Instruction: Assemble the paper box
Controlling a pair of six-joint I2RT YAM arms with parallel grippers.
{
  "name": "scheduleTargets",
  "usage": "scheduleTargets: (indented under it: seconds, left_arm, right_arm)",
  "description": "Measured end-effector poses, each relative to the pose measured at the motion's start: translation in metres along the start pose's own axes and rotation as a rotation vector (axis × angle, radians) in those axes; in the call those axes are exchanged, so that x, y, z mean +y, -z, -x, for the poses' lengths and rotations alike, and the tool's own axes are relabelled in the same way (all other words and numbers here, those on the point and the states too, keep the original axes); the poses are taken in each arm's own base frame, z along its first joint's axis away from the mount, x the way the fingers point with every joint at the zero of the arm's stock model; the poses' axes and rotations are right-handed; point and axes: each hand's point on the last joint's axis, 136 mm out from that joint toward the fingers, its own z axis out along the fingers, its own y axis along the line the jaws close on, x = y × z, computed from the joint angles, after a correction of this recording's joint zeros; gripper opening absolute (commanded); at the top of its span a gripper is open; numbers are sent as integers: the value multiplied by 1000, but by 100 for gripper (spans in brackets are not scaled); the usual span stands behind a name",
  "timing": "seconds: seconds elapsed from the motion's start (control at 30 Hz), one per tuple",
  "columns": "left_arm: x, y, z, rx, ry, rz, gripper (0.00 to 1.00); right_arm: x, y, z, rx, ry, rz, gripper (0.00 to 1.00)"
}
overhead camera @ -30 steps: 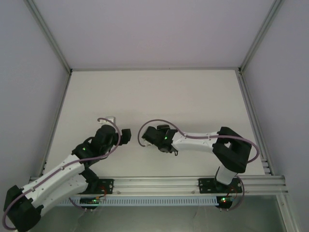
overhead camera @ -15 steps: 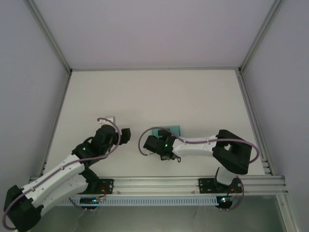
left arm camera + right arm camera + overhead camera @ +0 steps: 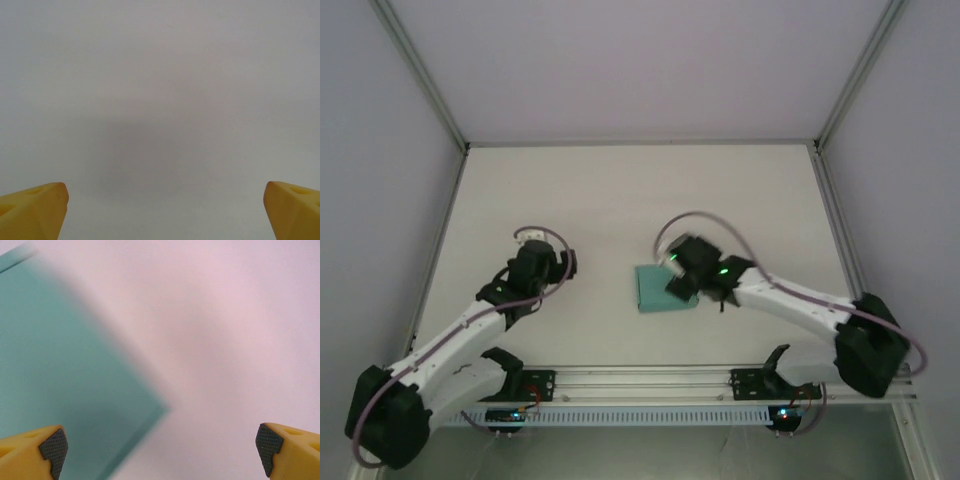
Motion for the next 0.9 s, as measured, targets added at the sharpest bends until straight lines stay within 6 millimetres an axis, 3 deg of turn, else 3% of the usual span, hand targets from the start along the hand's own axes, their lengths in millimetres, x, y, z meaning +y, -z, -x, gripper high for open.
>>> scheduleTargets:
  seconds: [0.07,0.13,0.23,0.4,0.5,0.6,0.67,0.9]
  left_arm:
    - [18,-13,12,-23,36,53,100]
    - [37,-22,22,-44,55,109,100]
    - [65,-34,39,-106,61,202,100]
    - [97,-52,59,-179,41,298,99]
    - [97,-68,63,-207,-42,304,99]
    - [98,-87,53,-199,-109,311,100]
    - [99,-96,45,-173,-139,314,100]
    - [113,-103,56,-252,-111,279,99]
  right_arm:
    - [-52,7,-6,-93,-233,-100,99]
    - [-95,13,-25,-174,-435,-190,99]
    - [-130,10,-61,-188,-600,-285,99]
    - [-147,-12,-87,-182,-682,-347,99]
    - [-141,-38,-106,-171,-695,-347,99]
    - [-132,-57,-124,-162,-702,-344,99]
    - [-130,-64,-129,-179,-701,-355,99]
    - [-146,-84,-139,-220,-746,-358,99]
